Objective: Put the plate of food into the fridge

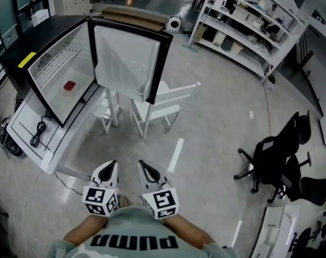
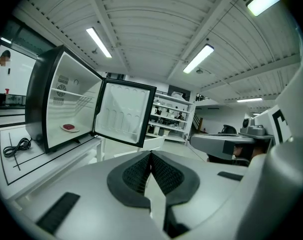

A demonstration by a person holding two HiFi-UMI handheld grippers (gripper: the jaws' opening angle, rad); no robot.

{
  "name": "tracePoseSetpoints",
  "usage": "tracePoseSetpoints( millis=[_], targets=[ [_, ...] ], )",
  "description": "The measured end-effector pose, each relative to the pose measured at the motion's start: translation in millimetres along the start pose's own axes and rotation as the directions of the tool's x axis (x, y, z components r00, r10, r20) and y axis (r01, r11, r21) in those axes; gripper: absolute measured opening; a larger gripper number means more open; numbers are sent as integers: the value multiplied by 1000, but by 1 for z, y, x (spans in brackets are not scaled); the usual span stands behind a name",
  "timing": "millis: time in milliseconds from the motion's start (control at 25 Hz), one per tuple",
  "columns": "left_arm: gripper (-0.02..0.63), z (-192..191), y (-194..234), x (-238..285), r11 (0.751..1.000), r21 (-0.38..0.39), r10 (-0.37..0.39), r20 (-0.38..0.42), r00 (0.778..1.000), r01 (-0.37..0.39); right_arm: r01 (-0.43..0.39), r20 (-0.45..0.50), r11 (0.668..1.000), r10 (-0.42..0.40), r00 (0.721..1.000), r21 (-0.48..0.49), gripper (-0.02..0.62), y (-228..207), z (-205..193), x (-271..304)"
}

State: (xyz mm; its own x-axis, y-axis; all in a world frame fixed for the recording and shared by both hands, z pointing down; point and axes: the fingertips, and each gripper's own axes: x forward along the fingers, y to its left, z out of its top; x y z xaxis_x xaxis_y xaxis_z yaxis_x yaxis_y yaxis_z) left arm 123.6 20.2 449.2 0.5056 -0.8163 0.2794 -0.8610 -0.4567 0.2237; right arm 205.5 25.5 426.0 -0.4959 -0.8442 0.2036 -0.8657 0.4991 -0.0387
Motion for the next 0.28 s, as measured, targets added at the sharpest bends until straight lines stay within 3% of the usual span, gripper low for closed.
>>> tracePoseSetpoints(
  millis=[280],
  targets=[
    [5,7,1,6,1000,7,-11,14,1000,11,12,11,1000,-12,1000,3,4,-5,6,6]
  ],
)
